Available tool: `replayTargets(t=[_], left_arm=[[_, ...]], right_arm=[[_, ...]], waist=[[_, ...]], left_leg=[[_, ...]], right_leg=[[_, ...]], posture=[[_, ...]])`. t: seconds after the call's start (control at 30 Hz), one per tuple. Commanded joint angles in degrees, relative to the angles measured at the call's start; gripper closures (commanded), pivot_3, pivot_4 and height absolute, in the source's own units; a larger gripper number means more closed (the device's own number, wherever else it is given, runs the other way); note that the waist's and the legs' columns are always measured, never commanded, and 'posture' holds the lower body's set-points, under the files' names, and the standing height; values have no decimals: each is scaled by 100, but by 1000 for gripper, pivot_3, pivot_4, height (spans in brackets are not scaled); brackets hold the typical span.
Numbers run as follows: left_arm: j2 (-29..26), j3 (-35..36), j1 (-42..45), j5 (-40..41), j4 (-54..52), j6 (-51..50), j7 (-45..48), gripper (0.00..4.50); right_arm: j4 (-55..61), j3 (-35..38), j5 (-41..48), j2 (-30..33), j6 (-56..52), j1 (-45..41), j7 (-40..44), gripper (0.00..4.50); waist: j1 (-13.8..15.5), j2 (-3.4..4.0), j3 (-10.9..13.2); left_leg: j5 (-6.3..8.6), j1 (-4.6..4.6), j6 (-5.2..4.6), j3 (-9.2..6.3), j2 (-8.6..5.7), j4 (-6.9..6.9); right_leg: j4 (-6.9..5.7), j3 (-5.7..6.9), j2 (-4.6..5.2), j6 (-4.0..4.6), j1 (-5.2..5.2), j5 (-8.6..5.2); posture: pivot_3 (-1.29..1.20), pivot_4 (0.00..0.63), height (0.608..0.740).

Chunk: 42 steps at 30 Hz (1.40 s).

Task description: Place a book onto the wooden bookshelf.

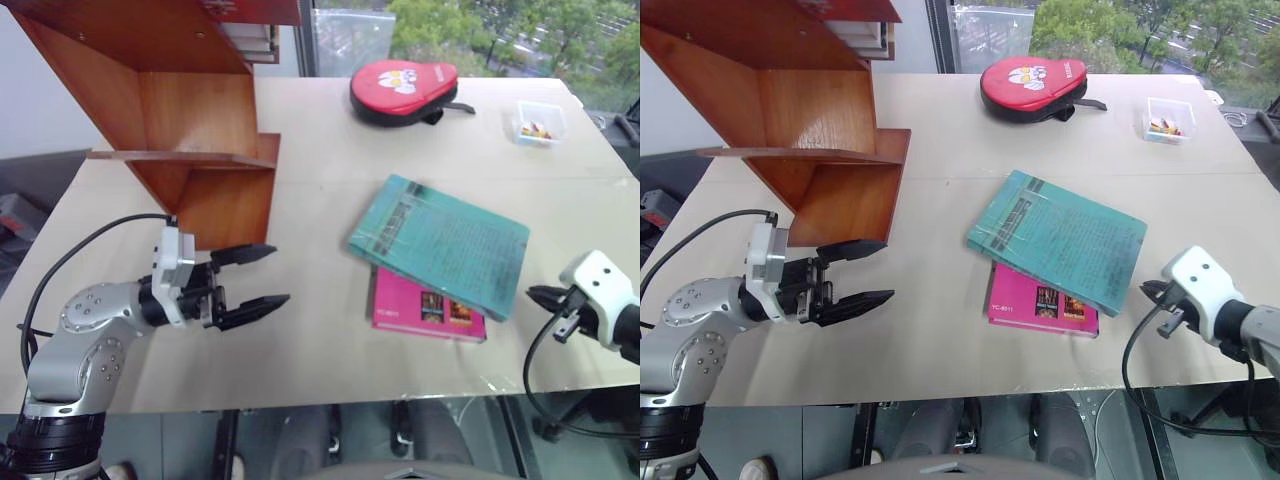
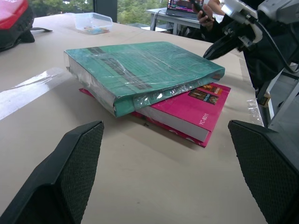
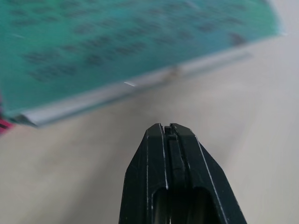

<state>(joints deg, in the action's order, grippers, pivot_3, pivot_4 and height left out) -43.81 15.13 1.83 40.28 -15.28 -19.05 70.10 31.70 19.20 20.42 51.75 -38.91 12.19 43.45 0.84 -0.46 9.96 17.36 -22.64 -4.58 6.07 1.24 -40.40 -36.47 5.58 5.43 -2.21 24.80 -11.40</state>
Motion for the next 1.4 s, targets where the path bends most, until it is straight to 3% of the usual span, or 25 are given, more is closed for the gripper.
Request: replayTargets(t=[0.03,0.57,0.77,0.87,0.97,1.07,1.1,1.23,1.4], left_arm=[[-38,40,-55,-65,-138,151,34,0],[131,-170,-54,-289,-80,77,-252,0],[270,-400,81,-141,-405,-878,-1270,0],[427,-540,258,206,-542,-1816,-1965,0],[675,-626,702,1027,-432,-3071,-2483,0],[924,-610,1170,1554,-82,-4015,-2981,0],[1036,-585,1290,1682,38,-4166,-3100,0],[1843,-298,2160,2445,1207,-5387,-4190,0],[2724,294,2812,2964,2154,-5849,-5409,0]], right_arm=[[488,-243,205,-22,-58,-161,86,4388],[1396,-1649,677,-726,-558,-1006,-451,4388],[1469,-1348,561,-656,-363,-527,-530,4388],[1666,-517,931,-620,-308,198,-174,3580],[2054,405,1280,-738,-242,892,9,2174],[2459,1083,1739,-923,-177,1146,-61,566],[2555,1245,1870,-980,-167,1165,-121,220],[2830,1806,2621,-595,529,1230,-455,50],[2830,1948,3393,277,1193,1398,-1257,50]], waist=[[-2,0,0],[-4,-1,-1],[15,-4,-1],[15,-5,-2],[37,-8,-4],[16,-13,-7],[-2,-16,-9],[14,-20,-16],[13,-55,-16]], left_leg=[[0,0,0,0,0,0],[0,0,0,-1,1,0],[0,-1,0,-3,-1,0],[0,-5,0,-7,-2,0],[-1,-4,0,-15,-1,-1],[-2,0,1,-19,-1,-4],[-2,3,2,-19,-1,-5],[-5,40,7,0,-1,-4],[-5,46,7,-7,-3,-7]], right_leg=[[0,0,0,0,0,0],[1,8,1,9,0,6],[1,12,3,17,-1,12],[4,11,3,16,-2,13],[4,10,2,11,-9,10],[0,4,0,-5,-15,1],[-2,3,1,-6,-15,1],[-27,-13,-6,-5,-25,0],[-26,-22,-1,-4,-38,1]], posture=[[0,150,740],[0,150,740],[0,150,740],[0,150,740],[0,150,740],[0,150,740],[0,150,740],[0,150,740],[0,150,740]])
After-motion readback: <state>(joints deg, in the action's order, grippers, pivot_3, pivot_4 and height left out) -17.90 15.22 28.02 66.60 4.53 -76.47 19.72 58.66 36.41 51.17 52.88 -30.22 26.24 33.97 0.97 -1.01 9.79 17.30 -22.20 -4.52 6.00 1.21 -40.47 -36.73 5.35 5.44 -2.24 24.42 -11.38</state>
